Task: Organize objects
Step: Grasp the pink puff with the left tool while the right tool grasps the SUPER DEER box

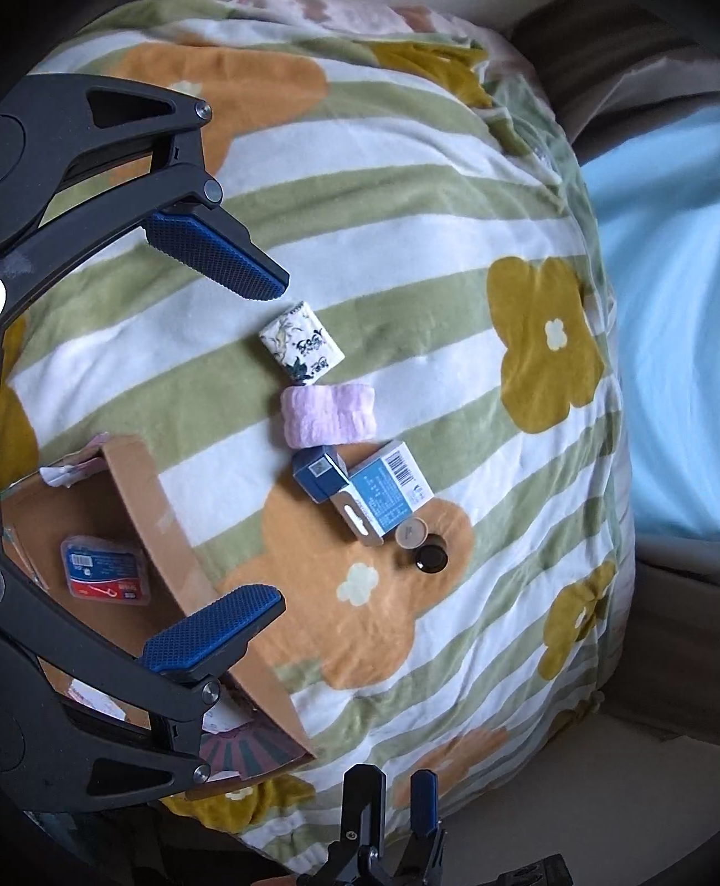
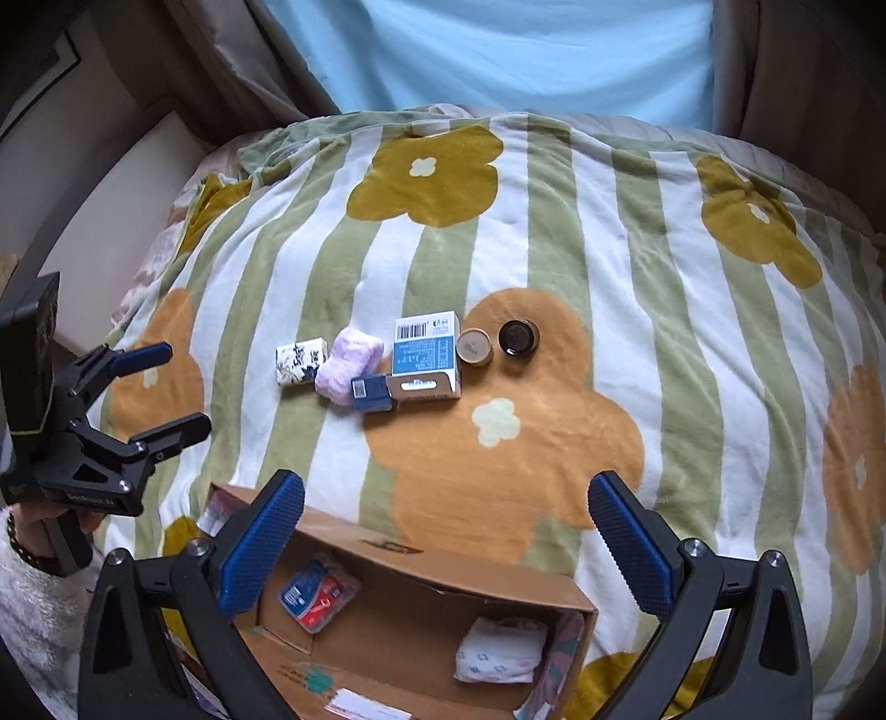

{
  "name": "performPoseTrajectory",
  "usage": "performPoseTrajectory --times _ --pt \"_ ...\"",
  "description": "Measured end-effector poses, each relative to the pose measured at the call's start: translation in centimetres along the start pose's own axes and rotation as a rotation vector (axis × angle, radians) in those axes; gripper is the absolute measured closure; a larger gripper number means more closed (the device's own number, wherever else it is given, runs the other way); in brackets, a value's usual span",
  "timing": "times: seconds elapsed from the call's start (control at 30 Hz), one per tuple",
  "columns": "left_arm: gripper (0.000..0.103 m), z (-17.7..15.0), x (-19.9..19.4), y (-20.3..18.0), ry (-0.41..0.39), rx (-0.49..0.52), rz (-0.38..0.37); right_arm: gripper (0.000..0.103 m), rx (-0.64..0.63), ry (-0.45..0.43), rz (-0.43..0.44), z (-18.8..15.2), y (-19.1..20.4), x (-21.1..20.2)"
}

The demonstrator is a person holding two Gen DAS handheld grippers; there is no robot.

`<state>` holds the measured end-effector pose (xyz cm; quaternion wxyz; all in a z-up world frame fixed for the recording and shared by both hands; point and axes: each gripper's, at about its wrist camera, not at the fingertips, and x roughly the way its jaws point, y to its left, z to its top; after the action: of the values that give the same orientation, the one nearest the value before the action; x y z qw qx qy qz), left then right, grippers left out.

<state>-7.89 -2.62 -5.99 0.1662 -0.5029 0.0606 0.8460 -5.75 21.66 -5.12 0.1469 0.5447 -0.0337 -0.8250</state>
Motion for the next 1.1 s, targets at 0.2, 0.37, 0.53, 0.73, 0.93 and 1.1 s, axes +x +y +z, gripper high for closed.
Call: performPoseTrajectory --times 0.2,0.37,0.53,0.73,0.93,1.1 --pt "0.004 3.0 5.3 1.4 0.060 0.013 -0.037 0.001 0.130 0.025 0.022 2.6 0.0 3.7" --pt "0.012 4.1 10.3 1.8 0.129 0.071 -0.048 0.001 0.221 0.043 0.032 4.2 -0.4 7.7" --pt "0.020 4.1 14.6 2.1 0.189 0.092 -0.071 0.001 0.286 0.061 0.019 5.3 -0.7 11.7" --pt "0.023 3.9 18.1 1.8 0.224 0.111 -0.087 0.004 0.312 0.106 -0.002 5.7 -0.4 16.1" --pt "0.027 4.3 19.6 2.4 0.228 0.085 -0.124 0.006 0.359 0.143 0.003 5.5 -0.6 18.7" --pt "0.034 4.8 20.0 3.3 0.225 0.036 -0.142 0.009 0.390 0.159 0.012 5.4 -0.6 19.8"
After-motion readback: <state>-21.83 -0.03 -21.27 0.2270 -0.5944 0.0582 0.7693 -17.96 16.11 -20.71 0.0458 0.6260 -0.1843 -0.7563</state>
